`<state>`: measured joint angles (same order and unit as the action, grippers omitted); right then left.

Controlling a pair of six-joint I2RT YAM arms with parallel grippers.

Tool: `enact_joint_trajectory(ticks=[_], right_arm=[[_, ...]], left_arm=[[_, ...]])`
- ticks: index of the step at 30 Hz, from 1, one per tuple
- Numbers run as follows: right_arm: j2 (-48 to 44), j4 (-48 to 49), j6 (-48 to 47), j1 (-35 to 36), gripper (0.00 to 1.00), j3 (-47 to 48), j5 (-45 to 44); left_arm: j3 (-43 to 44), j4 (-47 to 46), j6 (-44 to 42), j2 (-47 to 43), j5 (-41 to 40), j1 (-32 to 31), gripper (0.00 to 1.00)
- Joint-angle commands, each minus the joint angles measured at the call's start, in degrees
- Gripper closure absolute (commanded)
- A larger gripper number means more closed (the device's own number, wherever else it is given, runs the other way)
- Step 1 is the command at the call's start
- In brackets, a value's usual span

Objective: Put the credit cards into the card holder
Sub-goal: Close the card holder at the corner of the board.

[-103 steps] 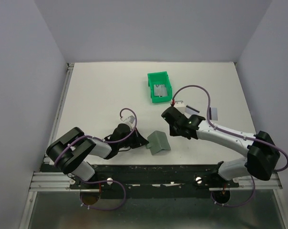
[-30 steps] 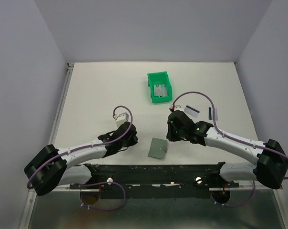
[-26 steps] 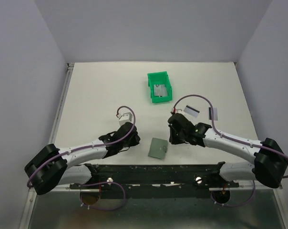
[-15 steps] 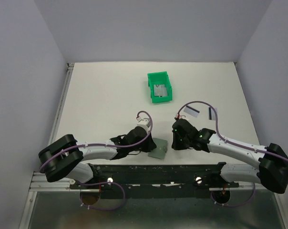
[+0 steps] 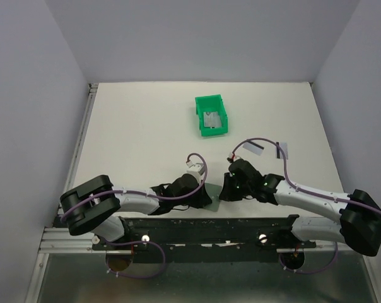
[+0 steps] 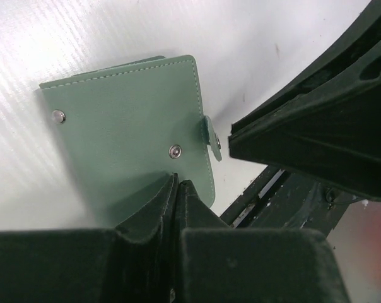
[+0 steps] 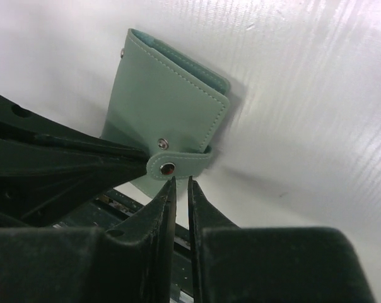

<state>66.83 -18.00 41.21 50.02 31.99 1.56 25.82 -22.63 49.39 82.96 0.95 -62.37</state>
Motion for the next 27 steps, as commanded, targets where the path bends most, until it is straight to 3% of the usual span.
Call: enact_joint_trajectory(ticks=[1, 12, 16, 27], right_arm=[[2.2, 6.8, 1.2, -0.2, 0.79, -1.3, 2.8], [4.7, 9.2, 1.9, -0.4, 0.79, -1.0, 1.3], [5.8, 9.6, 1.6, -0.4, 0.79, -0.6, 2.0], [6.9, 11.1, 0.9, -0.4, 0.79, -0.2, 3.4]], left_arm=[[-0.8, -2.1, 2.5, 1.7, 1.3, -0.6, 0.92], [-2.7, 14.2, 2.6, -18.0, -11.5, -0.5, 0.83], [-4.1, 16.7, 3.8, -15.1, -12.6, -0.3, 0.85], [-4.6, 10.2, 5.0, -5.1, -9.6, -0.4, 0.90]])
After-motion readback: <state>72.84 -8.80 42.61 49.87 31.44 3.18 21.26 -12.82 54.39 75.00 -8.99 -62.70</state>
